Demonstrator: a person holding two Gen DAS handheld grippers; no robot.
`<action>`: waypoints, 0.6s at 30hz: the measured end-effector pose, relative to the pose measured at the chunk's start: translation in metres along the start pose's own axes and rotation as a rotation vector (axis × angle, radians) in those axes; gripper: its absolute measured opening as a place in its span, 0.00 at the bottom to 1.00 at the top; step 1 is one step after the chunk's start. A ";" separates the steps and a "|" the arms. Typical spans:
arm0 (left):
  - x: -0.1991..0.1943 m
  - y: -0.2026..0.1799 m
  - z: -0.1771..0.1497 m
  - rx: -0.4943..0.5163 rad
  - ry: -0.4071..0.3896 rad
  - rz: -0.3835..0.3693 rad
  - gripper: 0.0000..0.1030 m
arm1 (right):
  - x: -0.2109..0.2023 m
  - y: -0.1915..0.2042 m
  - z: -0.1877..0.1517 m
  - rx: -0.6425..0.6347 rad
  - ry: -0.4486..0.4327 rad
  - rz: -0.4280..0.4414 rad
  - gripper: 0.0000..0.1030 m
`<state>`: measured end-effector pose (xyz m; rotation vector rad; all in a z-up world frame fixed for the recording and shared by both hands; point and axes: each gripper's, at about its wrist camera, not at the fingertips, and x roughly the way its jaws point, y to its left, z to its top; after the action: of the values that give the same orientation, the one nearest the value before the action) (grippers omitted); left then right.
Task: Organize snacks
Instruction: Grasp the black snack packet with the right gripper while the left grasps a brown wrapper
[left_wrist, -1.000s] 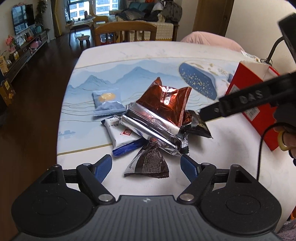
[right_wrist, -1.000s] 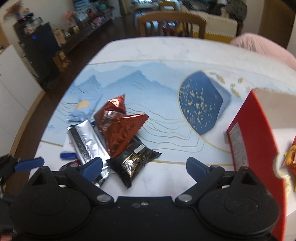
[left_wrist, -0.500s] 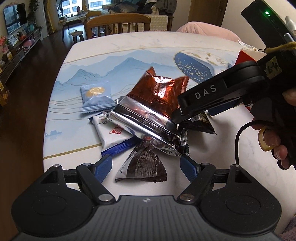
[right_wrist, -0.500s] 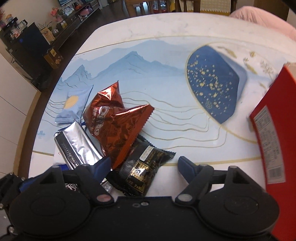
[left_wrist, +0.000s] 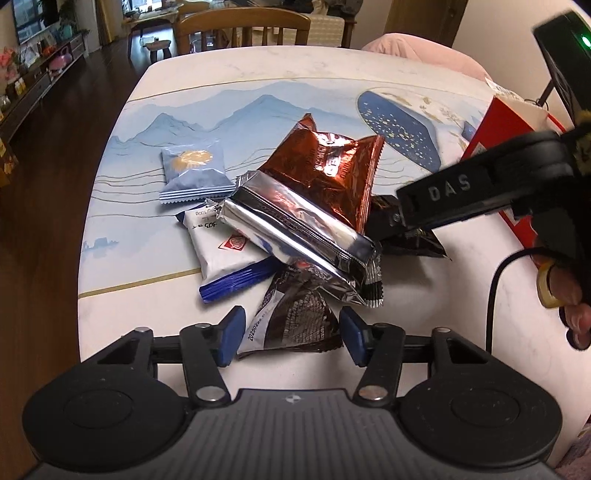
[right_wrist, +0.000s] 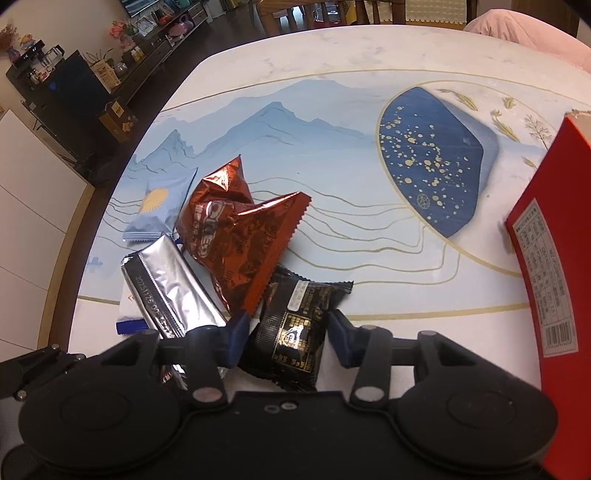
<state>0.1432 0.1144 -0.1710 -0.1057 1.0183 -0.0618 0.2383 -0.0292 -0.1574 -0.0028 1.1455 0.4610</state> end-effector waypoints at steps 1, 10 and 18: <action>0.000 0.001 0.001 -0.006 0.002 -0.002 0.50 | -0.001 0.000 0.000 -0.001 -0.002 -0.004 0.36; -0.004 0.004 -0.002 -0.045 0.009 -0.036 0.31 | -0.014 -0.006 -0.013 0.004 -0.010 0.002 0.32; -0.011 0.003 -0.008 -0.073 -0.009 -0.034 0.25 | -0.034 -0.014 -0.026 0.016 -0.029 0.012 0.31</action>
<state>0.1304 0.1176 -0.1662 -0.1893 1.0097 -0.0548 0.2090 -0.0597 -0.1414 0.0250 1.1215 0.4611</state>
